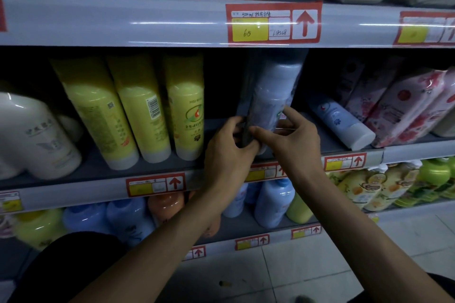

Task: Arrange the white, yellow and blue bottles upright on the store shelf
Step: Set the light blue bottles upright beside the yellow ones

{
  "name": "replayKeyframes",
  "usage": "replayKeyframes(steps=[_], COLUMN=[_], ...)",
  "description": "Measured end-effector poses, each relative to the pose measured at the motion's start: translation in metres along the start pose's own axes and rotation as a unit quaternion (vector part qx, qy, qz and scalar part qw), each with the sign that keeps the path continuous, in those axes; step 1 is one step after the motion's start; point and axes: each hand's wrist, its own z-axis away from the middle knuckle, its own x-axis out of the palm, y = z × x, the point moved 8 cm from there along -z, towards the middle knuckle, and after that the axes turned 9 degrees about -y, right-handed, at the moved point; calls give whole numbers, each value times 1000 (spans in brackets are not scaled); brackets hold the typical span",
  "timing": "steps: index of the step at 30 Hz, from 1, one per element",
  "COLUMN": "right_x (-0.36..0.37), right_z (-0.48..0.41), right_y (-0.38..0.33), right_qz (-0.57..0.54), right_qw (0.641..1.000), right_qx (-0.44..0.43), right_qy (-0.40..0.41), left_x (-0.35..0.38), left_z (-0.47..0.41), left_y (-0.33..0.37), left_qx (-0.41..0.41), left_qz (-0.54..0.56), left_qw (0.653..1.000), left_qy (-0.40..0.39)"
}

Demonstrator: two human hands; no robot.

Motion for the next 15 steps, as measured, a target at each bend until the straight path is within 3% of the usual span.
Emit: replayKeyframes(steps=[15], right_x=[-8], right_z=[-6], right_y=[16], right_qz=[38], right_qw=[998], right_qx=[51], right_qy=[-19], left_x=[-4], left_z=[-1], left_y=[-6], left_qx=[-16], left_qz=[-27], left_qw=[999], left_qy=[-37])
